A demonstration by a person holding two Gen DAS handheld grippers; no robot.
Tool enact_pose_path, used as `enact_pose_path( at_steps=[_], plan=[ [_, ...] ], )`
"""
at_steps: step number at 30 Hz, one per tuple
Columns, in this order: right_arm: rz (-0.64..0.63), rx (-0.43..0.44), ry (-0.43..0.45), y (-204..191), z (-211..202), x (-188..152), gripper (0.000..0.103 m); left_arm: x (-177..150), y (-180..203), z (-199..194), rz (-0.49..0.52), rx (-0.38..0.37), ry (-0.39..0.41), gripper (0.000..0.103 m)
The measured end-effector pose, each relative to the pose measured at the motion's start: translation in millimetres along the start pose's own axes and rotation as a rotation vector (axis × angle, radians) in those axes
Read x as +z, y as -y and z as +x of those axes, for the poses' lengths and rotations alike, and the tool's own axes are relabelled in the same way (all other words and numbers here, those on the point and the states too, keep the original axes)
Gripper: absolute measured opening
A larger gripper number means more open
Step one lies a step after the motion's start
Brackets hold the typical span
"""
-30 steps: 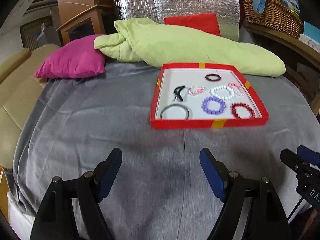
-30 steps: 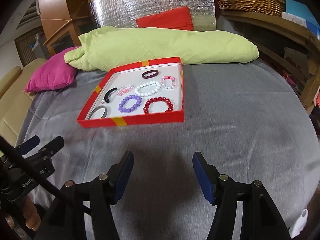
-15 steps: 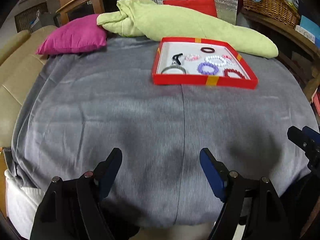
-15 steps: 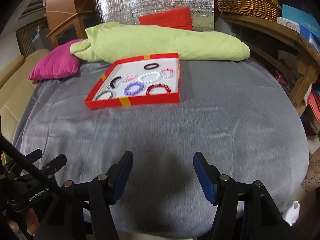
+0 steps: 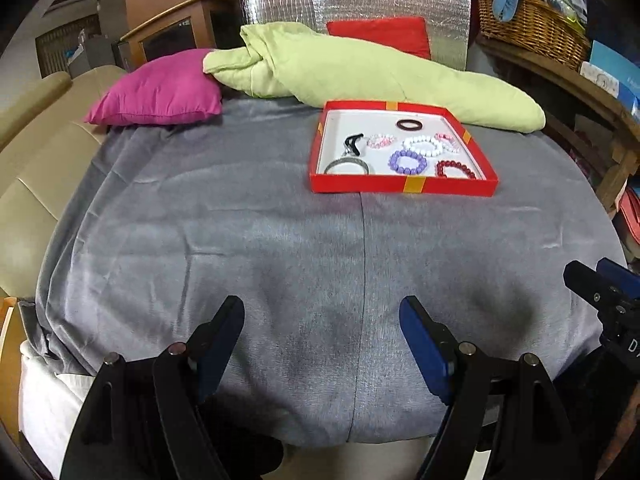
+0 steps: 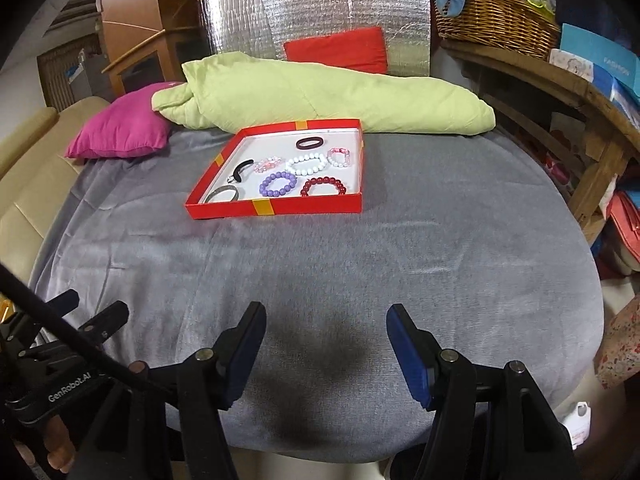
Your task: Organize jewelry
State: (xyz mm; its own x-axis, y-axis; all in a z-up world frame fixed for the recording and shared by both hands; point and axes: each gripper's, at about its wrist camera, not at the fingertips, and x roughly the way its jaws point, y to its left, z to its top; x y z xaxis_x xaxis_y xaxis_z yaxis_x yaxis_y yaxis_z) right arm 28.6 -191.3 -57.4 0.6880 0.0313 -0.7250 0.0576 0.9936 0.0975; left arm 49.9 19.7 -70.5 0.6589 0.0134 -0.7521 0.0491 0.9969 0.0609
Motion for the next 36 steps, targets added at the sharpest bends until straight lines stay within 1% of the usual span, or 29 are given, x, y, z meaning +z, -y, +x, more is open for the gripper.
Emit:
enact_pose_path(
  at_steps=[8,18,36],
  plan=[
    [-0.003,-0.014,0.011,-5,-16,5,0.067,5,-4,-20,-0.02,0.002,0.016,0.08],
    [-0.004,-0.014,0.019,-7,-27,4,0.067,7,-6,-37,-0.018,0.01,0.04,0.08],
    [-0.003,-0.013,0.032,-10,-34,7,0.067,9,-9,-44,-0.033,-0.001,0.053,0.08]
  ],
)
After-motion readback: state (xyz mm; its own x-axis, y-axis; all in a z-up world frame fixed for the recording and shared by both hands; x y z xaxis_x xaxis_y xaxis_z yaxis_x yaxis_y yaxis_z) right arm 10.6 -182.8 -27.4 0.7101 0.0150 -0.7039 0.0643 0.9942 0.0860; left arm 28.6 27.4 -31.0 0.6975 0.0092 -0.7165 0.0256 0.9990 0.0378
